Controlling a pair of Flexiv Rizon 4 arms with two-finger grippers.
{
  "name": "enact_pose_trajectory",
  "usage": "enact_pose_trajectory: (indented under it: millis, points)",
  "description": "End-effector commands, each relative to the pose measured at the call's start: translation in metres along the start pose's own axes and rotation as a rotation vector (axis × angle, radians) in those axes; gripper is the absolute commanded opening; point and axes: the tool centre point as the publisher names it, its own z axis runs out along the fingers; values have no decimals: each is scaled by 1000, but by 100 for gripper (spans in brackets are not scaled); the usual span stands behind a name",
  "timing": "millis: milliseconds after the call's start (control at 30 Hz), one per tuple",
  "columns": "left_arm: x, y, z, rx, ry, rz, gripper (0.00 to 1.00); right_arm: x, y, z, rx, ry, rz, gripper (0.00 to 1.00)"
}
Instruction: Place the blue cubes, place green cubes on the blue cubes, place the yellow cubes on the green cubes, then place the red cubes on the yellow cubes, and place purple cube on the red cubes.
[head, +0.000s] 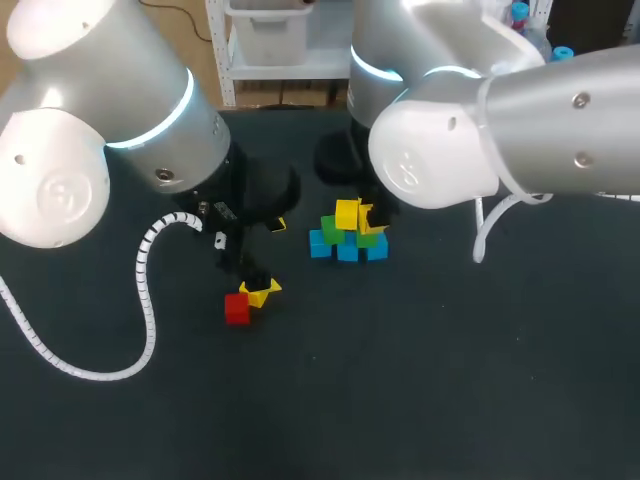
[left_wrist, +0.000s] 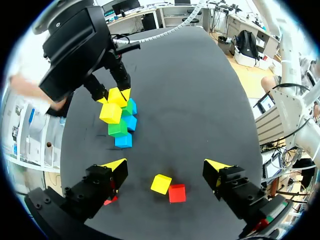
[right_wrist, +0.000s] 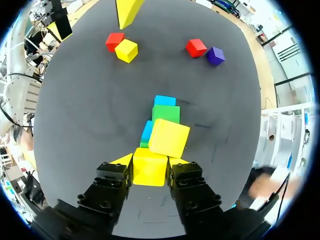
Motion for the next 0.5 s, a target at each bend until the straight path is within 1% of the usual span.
enact_pose_trajectory:
  millis: [33,67,100,133,200,233,267,300,500]
  points:
    - [1,1,1,2,-3,2,100,0,-1,1,-4,-4,3,44]
    - [1,1,1,2,-3,2,100,0,-1,1,-4,-5,4,49]
    - [1,1,1,2,-3,2,100,0,-1,1,-4,-5,5,64]
    - [1,1,1,2,-3,2,100,0,-1,2,-5,-6,6,76]
    - [1,1,1,2,-3,2,100,2,-2,3,-7,-4,9,79]
    - [1,1,1,2,-3,2,100,2,-3,3,-8,-6,11,87]
    - [1,1,1,2,-3,2,100,3,-3,3,-9,-6,13,97]
    - [1,1,1,2,-3,2,100,3,-3,3,-8,-7,15,100]
    - [1,1,1,2,-3,2,100,8,-5,-5,18,-25,41,100]
